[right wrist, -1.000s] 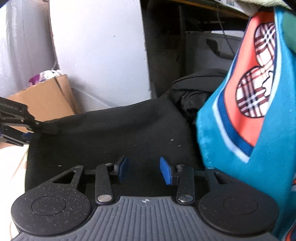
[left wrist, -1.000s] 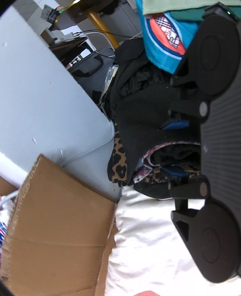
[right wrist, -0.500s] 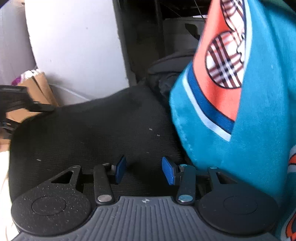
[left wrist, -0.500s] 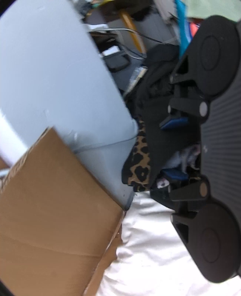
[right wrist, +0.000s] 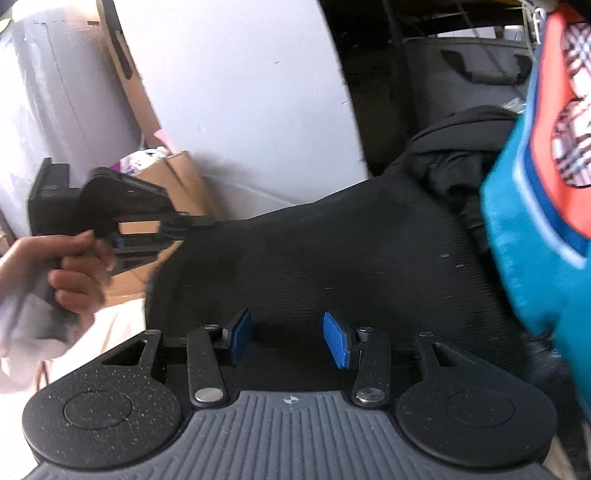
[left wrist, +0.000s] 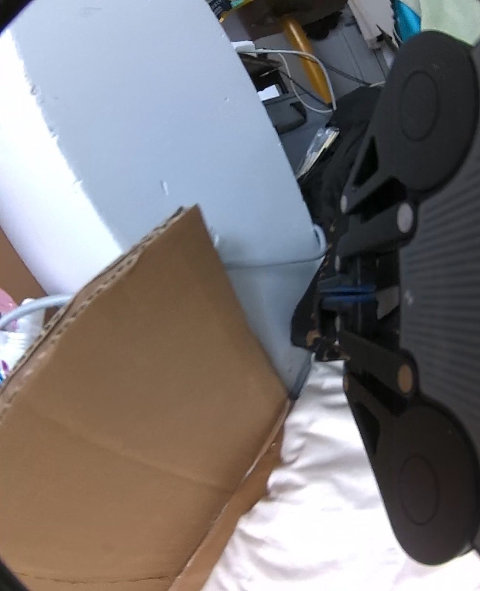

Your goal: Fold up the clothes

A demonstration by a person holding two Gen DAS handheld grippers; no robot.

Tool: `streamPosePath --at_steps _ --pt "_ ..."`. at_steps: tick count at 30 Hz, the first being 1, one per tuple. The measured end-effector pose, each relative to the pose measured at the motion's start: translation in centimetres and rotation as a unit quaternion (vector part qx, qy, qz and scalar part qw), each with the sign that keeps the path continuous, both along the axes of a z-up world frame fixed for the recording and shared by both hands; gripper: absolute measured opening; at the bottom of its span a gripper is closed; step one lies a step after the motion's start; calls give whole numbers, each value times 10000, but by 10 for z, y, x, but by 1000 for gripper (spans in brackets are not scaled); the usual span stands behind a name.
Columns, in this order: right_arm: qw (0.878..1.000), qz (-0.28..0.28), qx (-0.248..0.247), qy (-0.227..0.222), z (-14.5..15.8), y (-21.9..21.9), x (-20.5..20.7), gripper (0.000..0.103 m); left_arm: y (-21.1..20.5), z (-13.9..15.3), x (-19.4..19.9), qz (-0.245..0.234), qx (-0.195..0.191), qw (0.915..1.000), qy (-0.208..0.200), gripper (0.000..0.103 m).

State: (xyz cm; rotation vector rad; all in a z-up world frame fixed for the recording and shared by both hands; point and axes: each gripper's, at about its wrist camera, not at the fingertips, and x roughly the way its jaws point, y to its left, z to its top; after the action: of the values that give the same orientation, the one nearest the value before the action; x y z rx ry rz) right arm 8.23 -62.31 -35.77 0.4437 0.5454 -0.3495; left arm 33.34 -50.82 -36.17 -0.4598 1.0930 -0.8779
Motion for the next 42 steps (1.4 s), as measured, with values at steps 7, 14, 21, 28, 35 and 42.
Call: streamPosePath --at_steps 7,14,21,28,35,42 --pt "9993 252 -88 250 -9 15 15 53 -6 5 3 -48 380 9987 -343 2" --pt "9993 179 -52 309 -13 17 20 56 10 12 14 331 915 9937 -552 5" --pt "9996 122 102 226 -8 15 13 56 22 41 -14 -275 808 9928 -846 14" --pt "9999 95 56 80 0 14 1 56 17 67 -71 -974 695 9849 -1252 21" --pt "9998 -123 -73 104 0 2 -17 56 9 62 -106 -1259 807 9753 -1623 24" --pt "9986 -354 -272 294 -9 -14 -33 56 -3 39 -111 -1482 1293 9606 -1966 14"
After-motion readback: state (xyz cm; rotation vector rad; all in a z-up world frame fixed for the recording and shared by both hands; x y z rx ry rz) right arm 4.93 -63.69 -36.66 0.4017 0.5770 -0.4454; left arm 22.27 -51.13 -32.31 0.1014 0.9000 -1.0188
